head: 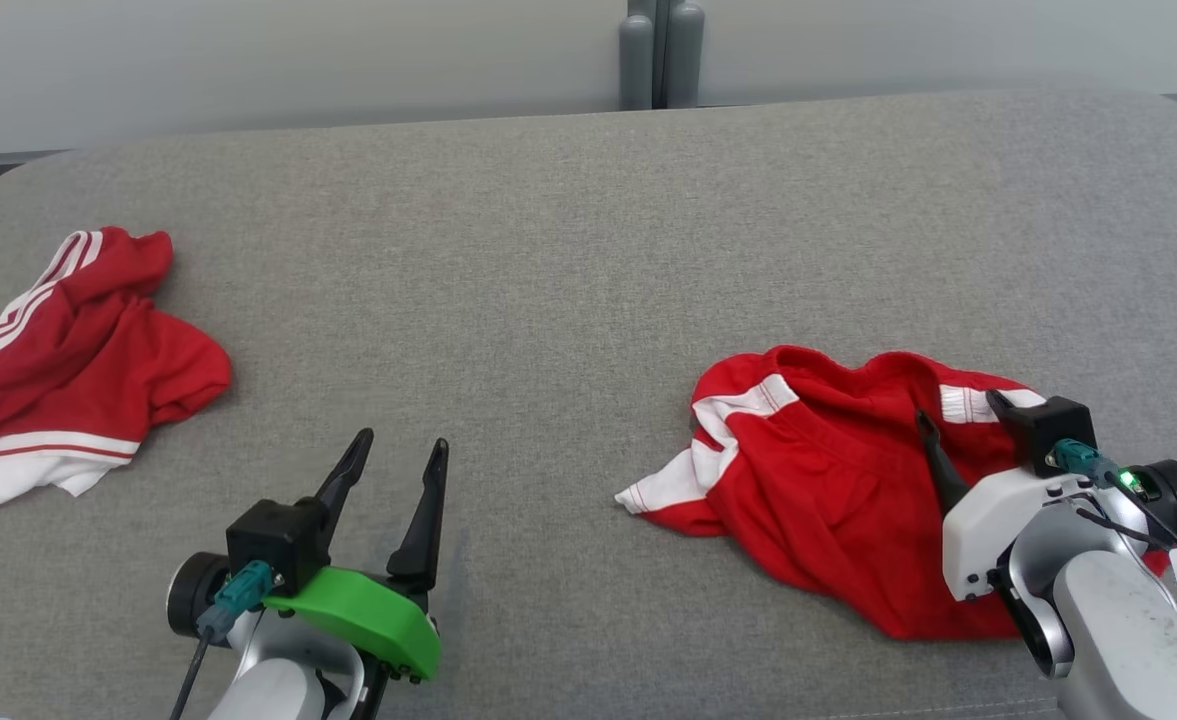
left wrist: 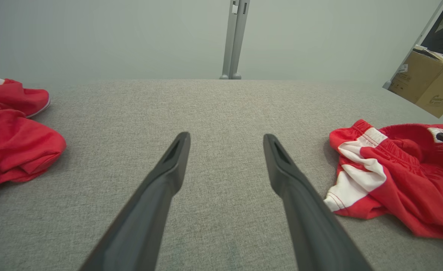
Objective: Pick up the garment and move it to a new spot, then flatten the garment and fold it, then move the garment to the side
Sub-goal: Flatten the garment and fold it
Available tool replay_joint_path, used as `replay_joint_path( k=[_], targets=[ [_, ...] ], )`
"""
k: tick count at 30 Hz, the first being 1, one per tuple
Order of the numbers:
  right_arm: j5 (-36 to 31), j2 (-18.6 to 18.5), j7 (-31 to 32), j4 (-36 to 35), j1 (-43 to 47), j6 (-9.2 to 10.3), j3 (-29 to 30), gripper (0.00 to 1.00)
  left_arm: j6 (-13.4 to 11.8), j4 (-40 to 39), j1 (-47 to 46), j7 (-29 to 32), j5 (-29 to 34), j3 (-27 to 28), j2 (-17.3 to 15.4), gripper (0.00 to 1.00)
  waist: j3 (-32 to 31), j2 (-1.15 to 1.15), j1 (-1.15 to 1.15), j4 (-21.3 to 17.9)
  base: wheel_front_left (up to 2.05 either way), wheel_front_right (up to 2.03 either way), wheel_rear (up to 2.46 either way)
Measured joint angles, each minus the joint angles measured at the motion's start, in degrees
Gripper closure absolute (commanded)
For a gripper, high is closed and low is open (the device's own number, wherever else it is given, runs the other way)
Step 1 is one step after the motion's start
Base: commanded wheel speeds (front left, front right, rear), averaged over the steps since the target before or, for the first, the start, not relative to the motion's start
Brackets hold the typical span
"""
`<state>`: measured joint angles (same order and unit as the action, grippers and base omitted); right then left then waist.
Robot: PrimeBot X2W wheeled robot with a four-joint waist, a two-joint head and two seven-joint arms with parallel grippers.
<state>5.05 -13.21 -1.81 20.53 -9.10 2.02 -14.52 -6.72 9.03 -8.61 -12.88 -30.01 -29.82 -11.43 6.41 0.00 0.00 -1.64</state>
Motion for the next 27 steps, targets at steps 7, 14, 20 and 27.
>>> replay_joint_path(
  k=[7, 14, 20, 27],
  targets=[
    [0.0, 0.1, 4.2, 2.9, -2.3, -1.0, -0.3, 0.0, 0.0, 0.1, 0.0, 0.0, 0.0, 0.6, -0.1, 0.0, 0.3, 0.0, 0.0, 1.8, 0.0, 0.0, 0.0],
    [0.0, 0.1, 6.5, 5.3, -2.6, -1.0, -0.4, 0.0, 0.0, 0.1, 0.0, 0.0, 0.0, 0.8, -0.1, 0.0, 0.5, 0.0, 0.0, 1.8, 0.0, 0.0, 0.0],
    [0.0, -0.2, 7.6, 6.9, -3.5, -0.99, 0.1, 0.04, 0.0, 0.1, 0.0, 0.0, 0.0, 1.0, -0.2, 0.0, 0.6, 0.0, 0.0, 1.4, 0.0, 0.0, 0.0],
    [0.7, -0.2, 8.2, 9.2, -4.1, -0.92, 1.1, 0.63, 0.0, -0.1, 0.0, 0.0, 0.0, 0.7, -0.2, 0.0, 1.1, 0.0, 0.0, 1.1, 0.0, 0.0, 0.0]
  ],
)
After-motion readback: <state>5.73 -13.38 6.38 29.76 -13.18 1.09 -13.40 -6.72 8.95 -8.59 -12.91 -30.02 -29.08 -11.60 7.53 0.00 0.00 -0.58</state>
